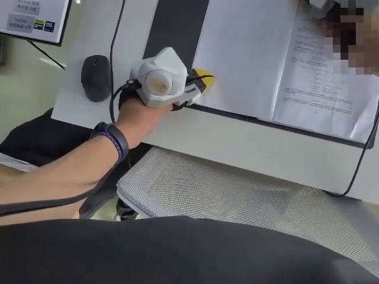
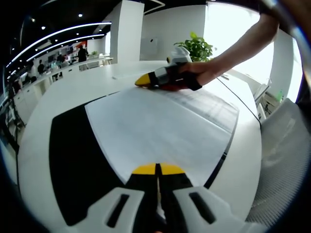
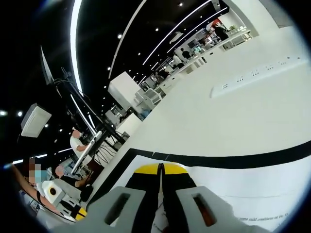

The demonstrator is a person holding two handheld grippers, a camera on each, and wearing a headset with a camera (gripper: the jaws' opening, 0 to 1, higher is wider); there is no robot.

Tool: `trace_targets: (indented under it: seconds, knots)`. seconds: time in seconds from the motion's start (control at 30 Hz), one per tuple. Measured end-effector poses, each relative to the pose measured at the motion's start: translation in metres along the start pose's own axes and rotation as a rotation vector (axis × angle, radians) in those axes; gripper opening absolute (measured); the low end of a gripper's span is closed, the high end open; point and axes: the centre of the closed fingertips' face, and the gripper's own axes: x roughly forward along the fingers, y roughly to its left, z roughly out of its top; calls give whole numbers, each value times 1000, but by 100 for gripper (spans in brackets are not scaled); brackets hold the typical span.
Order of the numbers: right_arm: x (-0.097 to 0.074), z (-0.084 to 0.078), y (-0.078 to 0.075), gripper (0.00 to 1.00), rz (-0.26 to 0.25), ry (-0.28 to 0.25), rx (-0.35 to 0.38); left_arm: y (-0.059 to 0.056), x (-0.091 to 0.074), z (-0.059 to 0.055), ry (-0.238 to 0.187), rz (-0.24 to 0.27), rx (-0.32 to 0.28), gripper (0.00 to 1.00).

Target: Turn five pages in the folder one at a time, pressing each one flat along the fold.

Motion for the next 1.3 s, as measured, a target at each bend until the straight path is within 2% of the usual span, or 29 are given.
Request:
trace_targets:
  seconds: [0.17, 0.33, 0.37, 0.5, 0.57, 0.7, 0.87, 1.03, 1.17, 1.3]
  knots:
    - [-2, 1, 1, 0, -1, -5, 12, 1, 1, -1, -1, -3, -2, 0]
    - [-15, -13, 13, 0, 31, 10, 9, 1, 1, -1, -4, -6, -8, 0]
    - [-19, -21, 21, 0, 61, 35, 3, 2, 1, -1, -5, -6, -11, 0]
    - [-32, -36, 31, 0, 97, 75, -27, 2, 1, -1, -6, -7, -13, 0]
    - [-41, -47, 41, 0, 121, 94, -41, 2, 1, -2, -5, -8, -11, 0]
    - [-59, -64, 52, 0, 160, 121, -44, 1, 1, -1, -4, -10, -11, 0]
    - [-83, -93, 76, 0, 203, 168, -58, 1, 0, -1, -6, -9, -12, 0]
    - [-105, -121, 103, 0, 230, 191, -41, 0, 0, -1, -11, -11, -17, 0]
    - [-120, -145, 124, 0, 277, 248, -55, 0, 0, -1, -12, -12, -16, 0]
    - [-131, -160, 142, 0, 289, 264, -56, -1, -1, 0, -15, -12, -17, 0]
